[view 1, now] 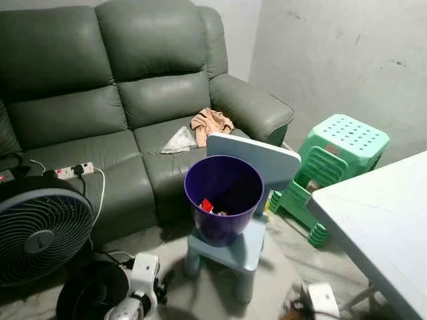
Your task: Picking trash to rubbish bin
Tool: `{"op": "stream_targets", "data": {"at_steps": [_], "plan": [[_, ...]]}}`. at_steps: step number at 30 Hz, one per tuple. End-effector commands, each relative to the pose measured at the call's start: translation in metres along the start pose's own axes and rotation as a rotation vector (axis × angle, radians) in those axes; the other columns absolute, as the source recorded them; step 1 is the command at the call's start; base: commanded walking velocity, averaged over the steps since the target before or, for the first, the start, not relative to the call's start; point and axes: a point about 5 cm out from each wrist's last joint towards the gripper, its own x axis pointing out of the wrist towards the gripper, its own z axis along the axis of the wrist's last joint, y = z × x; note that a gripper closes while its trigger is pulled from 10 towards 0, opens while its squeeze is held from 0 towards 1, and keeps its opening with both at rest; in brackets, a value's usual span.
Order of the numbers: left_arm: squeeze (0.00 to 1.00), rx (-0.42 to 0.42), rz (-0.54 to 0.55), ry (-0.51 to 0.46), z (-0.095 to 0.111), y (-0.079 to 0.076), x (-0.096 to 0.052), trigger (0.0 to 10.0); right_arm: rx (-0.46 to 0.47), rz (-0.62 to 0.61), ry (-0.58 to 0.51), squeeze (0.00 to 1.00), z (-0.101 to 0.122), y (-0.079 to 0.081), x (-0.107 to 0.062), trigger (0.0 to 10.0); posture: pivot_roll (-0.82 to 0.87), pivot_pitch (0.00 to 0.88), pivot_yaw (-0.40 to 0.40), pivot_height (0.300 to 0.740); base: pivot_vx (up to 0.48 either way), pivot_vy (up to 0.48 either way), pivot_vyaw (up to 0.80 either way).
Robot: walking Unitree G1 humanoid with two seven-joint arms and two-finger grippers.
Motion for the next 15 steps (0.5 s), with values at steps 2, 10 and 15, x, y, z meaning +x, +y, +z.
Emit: {"op": "stream_targets", "data": {"at_steps": [2,10,15], "plan": [[0.0,-0.02,0.064,0.084,-0.019,0.009,-0.008,10.0,0.109,-0.023,0.058,0.0,-0.015,-0.001,-0.003,10.0,-0.02,0.0,-0.059,0.74,0.0,0.0,0.0],[0.0,-0.047,0.088,0.102,-0.026,0.011,-0.012,10.0,0.143,-0.03,0.085,0.0,-0.026,0.002,-0.006,10.0,-0.02,0.0,-0.059,0.74,0.0,0.0,0.0],[0.0,-0.05,0.097,0.099,-0.023,0.013,-0.011,10.0,0.151,-0.022,0.088,0.0,-0.025,0.002,-0.006,10.0,-0.02,0.0,-0.061,0.74,0.0,0.0,0.0]]}}
